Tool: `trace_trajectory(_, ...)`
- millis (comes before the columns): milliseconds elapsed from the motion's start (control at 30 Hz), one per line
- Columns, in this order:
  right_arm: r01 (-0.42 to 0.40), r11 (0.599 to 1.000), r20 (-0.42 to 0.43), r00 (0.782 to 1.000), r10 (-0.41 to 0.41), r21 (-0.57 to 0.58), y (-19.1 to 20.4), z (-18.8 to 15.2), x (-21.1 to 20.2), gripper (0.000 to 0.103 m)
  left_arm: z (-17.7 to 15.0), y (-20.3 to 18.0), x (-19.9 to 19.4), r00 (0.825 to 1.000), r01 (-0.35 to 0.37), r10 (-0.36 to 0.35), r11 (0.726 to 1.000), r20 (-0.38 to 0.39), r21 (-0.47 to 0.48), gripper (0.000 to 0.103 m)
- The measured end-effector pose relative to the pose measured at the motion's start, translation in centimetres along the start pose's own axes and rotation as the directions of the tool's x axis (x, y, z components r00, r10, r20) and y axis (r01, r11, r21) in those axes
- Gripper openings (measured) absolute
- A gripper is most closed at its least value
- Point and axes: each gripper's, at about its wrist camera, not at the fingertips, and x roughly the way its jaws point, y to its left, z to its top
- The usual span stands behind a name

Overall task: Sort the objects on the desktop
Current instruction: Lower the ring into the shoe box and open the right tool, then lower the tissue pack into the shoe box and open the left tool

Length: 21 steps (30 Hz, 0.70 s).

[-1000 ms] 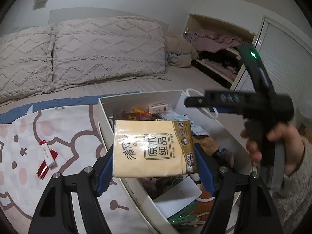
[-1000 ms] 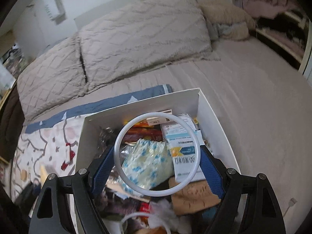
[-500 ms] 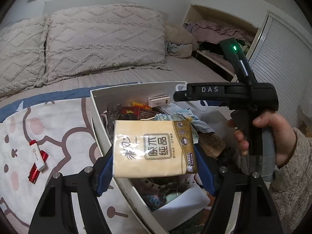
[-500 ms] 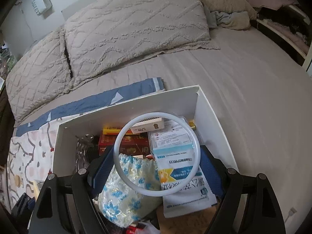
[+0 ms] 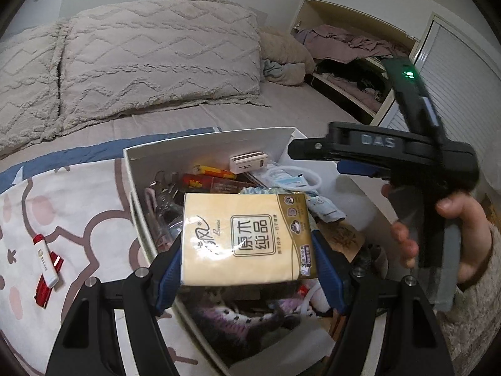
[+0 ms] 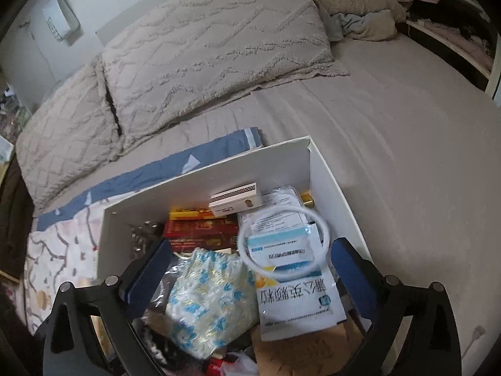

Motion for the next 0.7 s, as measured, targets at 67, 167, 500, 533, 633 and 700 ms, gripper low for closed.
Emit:
trace_trajectory(67, -0.012, 1.000, 0.012, 1.000, 0.012, 0.011, -0.2, -0.2, -0.6, 0.101, 0.5, -0.5, 0.3, 1.000, -0.015, 0.015, 0.999, 0.000, 0.028, 0.074)
trace_trajectory(167, -0.037, 0.999, 0.014, 0.999, 0.037, 0.018, -0.2, -0.5, -1.4, 0.101, 1.1, -1.0, 0.7, 1.000, -0.020, 0.020, 0.999, 0.000, 0.050, 0.074)
trace_trajectory(500, 0.003, 1.000, 0.051, 0.999, -0.004, 0.019, -0.3, -1.8, -3.5, 0.101, 4.0, -0.7, 3.5, 0.996, -0.019, 0.024, 0.998, -0.087, 0.055, 0.074)
trace_trajectory(533, -0.007, 1.000, 0.053, 0.999, 0.005, 0.029, -0.5, -2.0, -3.7, 0.101, 4.3, -0.5, 3.9, 0.994, -0.006, 0.011, 0.999, -0.106, 0.048, 0.074)
trace_trajectory(633, -0.033, 0.998, 0.062, 0.998, 0.029, 0.052, -0.7, -2.5, -4.2, 0.101, 4.9, -0.5, 4.8, 0.990, -0.001, 0.005, 0.999, -0.140, 0.032, 0.074)
trace_trajectory(700, -0.061, 0.996, 0.064, 0.996, 0.057, 0.067, -1.0, -2.8, -4.4, 0.101, 5.2, -0.5, 5.4, 0.987, -0.005, 0.008, 1.000, -0.161, 0.024, 0.074)
